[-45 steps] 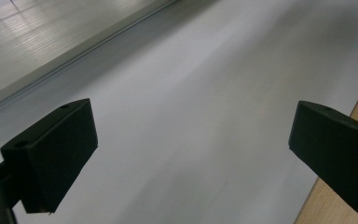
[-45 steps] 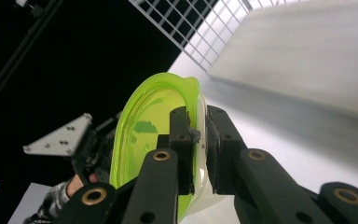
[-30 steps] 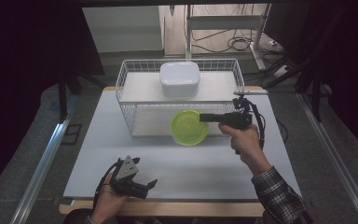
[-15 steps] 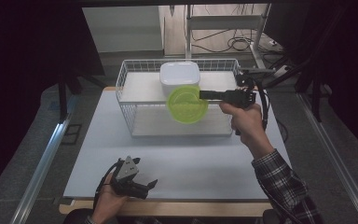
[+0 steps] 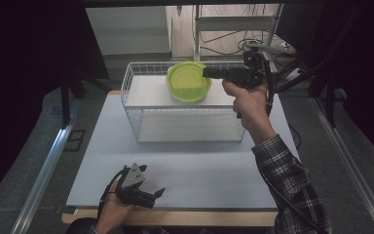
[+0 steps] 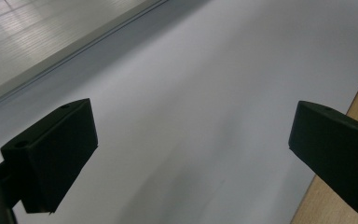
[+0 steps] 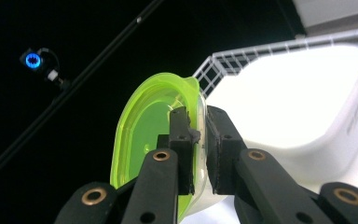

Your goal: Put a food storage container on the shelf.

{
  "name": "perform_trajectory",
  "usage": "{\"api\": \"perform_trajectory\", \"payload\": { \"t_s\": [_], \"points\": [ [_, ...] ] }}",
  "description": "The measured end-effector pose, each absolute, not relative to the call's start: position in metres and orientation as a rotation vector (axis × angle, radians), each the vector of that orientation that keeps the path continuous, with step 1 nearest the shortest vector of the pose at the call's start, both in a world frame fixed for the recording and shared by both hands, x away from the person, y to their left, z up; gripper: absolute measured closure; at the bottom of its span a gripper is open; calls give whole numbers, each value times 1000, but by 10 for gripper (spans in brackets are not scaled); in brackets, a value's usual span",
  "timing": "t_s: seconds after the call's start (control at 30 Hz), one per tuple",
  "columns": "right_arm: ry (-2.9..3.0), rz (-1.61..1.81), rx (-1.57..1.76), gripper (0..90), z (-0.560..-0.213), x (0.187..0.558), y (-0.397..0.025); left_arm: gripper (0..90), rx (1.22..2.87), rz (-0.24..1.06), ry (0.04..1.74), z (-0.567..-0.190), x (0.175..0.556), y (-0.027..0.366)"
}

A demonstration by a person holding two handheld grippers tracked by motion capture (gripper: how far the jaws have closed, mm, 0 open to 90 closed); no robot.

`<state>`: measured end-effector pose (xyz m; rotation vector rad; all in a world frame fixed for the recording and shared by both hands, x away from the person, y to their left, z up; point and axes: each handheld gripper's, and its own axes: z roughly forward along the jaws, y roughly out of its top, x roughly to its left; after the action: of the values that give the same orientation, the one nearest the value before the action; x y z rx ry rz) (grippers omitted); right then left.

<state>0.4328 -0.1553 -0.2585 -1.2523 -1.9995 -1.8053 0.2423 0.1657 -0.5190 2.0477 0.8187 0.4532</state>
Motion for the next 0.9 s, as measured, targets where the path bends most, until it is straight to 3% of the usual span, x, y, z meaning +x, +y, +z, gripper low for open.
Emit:
{"api": "perform_trajectory", "payload": {
  "t_s": [0.4,0.9],
  "points": [
    [-1967,-1861,-1429,814,-247,462,-142,9,2051,446,814,-519,242,166],
    [-1898,-1824,-1552,802,-264,488,-136,9,2052,443,810,-519,242,166]
  ]
}}
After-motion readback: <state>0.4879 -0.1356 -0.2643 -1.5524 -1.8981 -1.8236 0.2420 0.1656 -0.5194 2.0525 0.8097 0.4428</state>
